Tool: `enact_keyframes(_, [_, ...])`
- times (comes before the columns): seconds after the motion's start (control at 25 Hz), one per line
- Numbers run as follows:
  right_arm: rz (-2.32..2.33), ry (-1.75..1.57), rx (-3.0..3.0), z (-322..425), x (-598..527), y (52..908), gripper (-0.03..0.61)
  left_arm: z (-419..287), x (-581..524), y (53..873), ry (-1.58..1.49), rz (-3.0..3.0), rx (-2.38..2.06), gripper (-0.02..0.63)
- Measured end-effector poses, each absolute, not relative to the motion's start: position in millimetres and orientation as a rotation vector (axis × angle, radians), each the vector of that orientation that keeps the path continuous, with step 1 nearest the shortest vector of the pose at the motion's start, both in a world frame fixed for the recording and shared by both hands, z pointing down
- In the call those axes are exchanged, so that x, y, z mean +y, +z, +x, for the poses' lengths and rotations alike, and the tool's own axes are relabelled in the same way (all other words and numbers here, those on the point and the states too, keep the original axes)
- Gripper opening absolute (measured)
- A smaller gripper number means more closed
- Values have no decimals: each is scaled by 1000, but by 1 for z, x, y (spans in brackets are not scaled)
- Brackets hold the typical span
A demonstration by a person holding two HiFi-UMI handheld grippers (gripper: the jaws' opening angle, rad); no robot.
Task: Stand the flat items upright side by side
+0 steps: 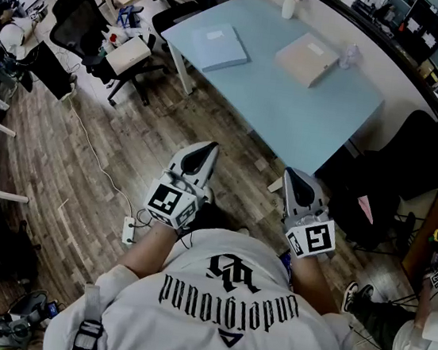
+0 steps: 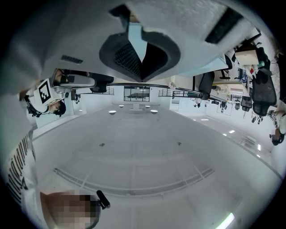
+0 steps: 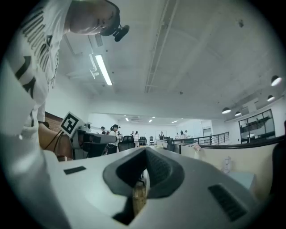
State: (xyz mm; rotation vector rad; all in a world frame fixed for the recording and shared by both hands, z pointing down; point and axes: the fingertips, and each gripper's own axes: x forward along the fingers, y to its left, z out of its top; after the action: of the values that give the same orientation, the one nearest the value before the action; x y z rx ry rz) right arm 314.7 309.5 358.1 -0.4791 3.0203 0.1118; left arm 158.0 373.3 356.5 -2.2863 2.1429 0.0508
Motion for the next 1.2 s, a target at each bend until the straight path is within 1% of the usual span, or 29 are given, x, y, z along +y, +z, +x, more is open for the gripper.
enact_keyframes(0.44, [-425, 139, 3045, 283, 292, 362, 5, 134, 344, 361, 32, -2311, 2120, 5])
enact_keyframes(0.64, [-411, 157, 3039, 259, 281, 360, 6, 111, 330, 365, 37, -2321, 2125, 6])
enact_keyframes(0.8, [-418, 151, 3037, 227, 268, 359, 8, 78, 315, 367, 44, -2337, 2113, 9])
enact_keyframes(0.84, [-426, 150, 3037, 217, 263, 359, 8, 68, 310, 367, 52, -2345, 2107, 38])
enact_keyframes(0.88, [-435, 147, 3038, 206, 258, 360, 21, 57, 305, 367, 60, -2354, 2101, 73])
enact_keyframes(0.92, [-447, 141, 3041, 194, 252, 360, 79, 46, 299, 367, 65, -2361, 2097, 89])
enact_keyframes(0.96, [-463, 134, 3045, 182, 247, 361, 108, 33, 294, 367, 67, -2367, 2092, 105])
enact_keyframes(1.12, [-544, 104, 3053, 134, 229, 359, 197, -12, 275, 366, 46, -2422, 2056, 213])
enact_keyframes(1.2, [-574, 95, 3057, 113, 225, 357, 214, -29, 270, 363, 18, -2449, 2022, 233])
